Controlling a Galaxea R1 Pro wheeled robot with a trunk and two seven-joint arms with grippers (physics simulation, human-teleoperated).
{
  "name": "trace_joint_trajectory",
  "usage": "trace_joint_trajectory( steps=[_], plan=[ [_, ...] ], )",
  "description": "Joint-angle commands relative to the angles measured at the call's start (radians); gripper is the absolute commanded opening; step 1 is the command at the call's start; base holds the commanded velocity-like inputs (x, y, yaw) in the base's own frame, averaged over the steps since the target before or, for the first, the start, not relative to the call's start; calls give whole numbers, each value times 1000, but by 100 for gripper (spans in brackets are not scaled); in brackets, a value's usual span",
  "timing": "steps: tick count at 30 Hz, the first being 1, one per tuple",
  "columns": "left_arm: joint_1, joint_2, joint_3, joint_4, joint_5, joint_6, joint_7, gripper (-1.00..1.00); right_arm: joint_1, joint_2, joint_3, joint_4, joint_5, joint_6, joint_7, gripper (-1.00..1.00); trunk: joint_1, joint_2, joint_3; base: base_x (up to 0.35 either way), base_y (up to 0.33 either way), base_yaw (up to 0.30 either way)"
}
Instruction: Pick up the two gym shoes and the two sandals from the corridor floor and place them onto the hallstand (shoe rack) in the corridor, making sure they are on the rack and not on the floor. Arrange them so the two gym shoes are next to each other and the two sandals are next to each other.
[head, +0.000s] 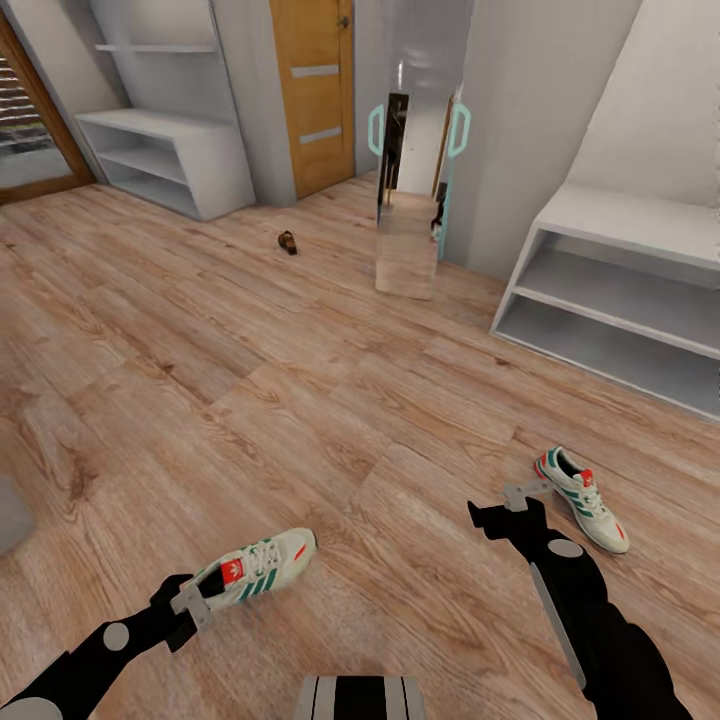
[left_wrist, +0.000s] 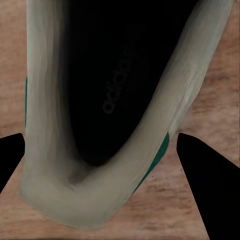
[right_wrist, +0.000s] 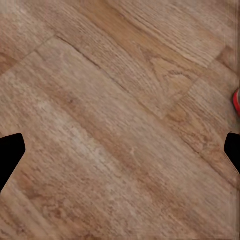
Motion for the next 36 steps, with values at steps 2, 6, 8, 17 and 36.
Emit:
trace_joint_trajectory(
  steps=[2, 6, 8, 17, 36],
  plan=[
    [0, 0, 26, 0, -9, -5, -1, -100, 0, -1, 0, -2, 12, 5, 7, 100, -1, 0, 7, 0, 0, 0],
    [0, -3, 111, 1, -7, -3, 0, -100, 0, -1, -1, 2, 25, 6, 6, 100, -3, 1, 23, 0, 0, 0],
    [0, -9, 135, 6, -5, -1, 2, -100, 2, 1, -1, 11, 38, 4, 4, 100, -4, 2, 30, 0, 0, 0],
    [2, -59, 245, 14, 75, 5, 3, -100, 20, 3, -34, 28, 56, -24, 4, 100, -8, 4, 75, 0, 0, -45],
    [17, -73, 286, 84, 296, -7, 30, -100, 231, 10, -50, 159, 55, -372, 2, 100, -12, 6, 143, 0, 0, -70]
  ],
)
